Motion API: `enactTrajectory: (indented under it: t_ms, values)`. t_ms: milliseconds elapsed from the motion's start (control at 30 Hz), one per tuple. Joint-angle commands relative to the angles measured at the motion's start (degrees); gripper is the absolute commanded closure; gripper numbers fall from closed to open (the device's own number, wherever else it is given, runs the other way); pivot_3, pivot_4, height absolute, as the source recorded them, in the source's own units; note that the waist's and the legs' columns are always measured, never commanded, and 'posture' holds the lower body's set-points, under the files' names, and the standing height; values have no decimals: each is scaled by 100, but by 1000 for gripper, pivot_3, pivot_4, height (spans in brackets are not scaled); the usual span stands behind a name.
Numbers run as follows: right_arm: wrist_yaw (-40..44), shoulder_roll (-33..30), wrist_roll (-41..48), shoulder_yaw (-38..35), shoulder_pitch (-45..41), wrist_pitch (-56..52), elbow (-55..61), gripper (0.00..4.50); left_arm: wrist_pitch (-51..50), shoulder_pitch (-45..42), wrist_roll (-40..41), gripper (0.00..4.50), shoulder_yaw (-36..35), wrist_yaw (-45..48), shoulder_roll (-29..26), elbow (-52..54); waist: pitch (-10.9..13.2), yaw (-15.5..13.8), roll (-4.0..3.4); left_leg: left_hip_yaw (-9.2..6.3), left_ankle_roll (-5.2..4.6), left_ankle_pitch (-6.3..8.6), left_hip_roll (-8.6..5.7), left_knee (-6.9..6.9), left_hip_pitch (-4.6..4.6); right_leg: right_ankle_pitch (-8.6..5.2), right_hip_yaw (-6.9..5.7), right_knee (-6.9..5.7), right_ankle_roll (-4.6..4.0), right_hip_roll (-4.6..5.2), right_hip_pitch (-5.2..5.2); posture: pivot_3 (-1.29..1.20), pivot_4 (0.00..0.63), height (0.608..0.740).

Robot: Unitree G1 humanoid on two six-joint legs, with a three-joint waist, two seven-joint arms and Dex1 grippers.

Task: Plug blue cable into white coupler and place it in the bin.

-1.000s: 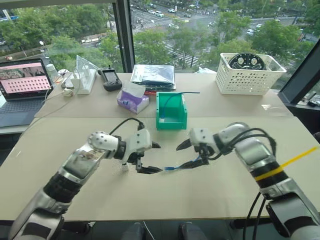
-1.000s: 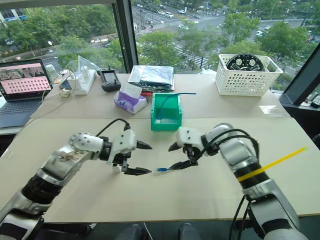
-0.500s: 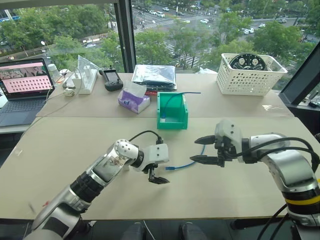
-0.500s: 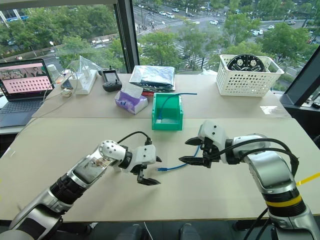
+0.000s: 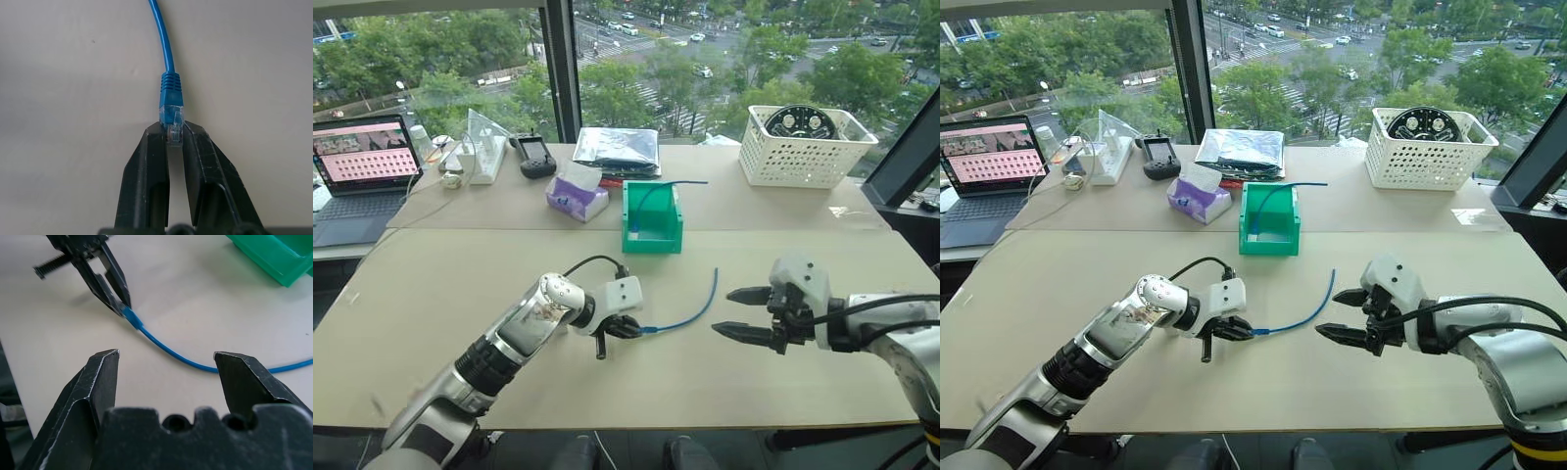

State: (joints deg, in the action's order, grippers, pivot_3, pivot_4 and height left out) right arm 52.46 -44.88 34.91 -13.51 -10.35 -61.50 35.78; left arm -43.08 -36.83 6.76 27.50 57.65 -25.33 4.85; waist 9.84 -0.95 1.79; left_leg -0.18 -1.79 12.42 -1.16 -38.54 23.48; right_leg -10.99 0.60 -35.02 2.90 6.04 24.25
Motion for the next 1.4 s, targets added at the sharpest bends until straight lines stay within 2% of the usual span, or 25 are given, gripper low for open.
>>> enactTrajectory:
  t_ms: [33, 67, 133, 233, 533, 967, 1200, 1233, 1400]
  values:
    - [-204, 301, 1213, -777, 538, -995, 397, 875, -61, 25, 461, 4478, -656, -416, 495, 363, 0, -39, 0, -8, -9, 5, 1, -19, 14, 3, -7, -2, -4, 0, 2, 0, 150, 740]
    - [-239, 308, 1392, -880, 657, -1118, 442, 875, 116, 39, 368, 4478, -642, -510, 526, 381, 0, -37, 0, -12, -17, 10, 1, -29, 25, 10, -9, -2, -12, 1, 4, 0, 150, 740]
    - [-520, 508, 1720, -1083, 838, -1372, 428, 875, -352, 78, 758, 4478, -895, -613, 821, 549, 0, -23, -1, -5, -21, 13, -6, -34, 27, 25, -1, 0, -23, 9, 5, 0, 150, 740]
    - [-1154, 1020, 1990, -1308, 877, -1688, 53, 875, -515, 117, 887, 4478, -901, -696, 919, 689, 0, 18, 0, -2, -21, 13, -3, -42, 24, 16, 1, 1, 6, 8, -1, 0, 150, 740]
    - [-3027, 2561, 2977, -1798, -7, -2033, -765, 875, -554, 158, 993, 4478, -798, -859, 867, 790, -2, 66, -8, 5, -20, 12, 4, -37, 7, 14, 15, -5, 10, -9, 0, 0, 150, 740]
    - [-4559, 2837, 4325, -1612, -369, -1609, -1504, 875, -587, 196, 1113, 4478, -753, -974, 912, 779, -2, 68, -9, 7, -21, 13, 1, -33, 12, 21, 16, 0, -2, -6, 2, 0, 150, 740]
    - [-4952, 2798, 4708, -1302, -320, -1144, -1663, 875, -630, 195, 1169, 4478, -706, -1062, 929, 777, -2, 119, -10, 7, -21, 13, 2, -32, 12, 19, 16, 0, 2, -8, 2, 0, 150, 740]
    - [-4986, 2753, 4771, -1266, -301, -1097, -1671, 1398, -629, 195, 1172, 4478, -698, -1079, 921, 773, -2, 119, -10, 7, -21, 13, 2, -32, 12, 18, 16, 0, 2, -8, 2, 0, 150, 740]
    - [-5111, 2517, 5160, -1102, -188, -890, -1658, 3025, -601, 181, 1200, 4478, -669, -1131, 899, 751, -2, 118, -10, 7, -21, 13, 1, -32, 15, 16, 16, 2, 6, -7, 2, 0, 150, 740]
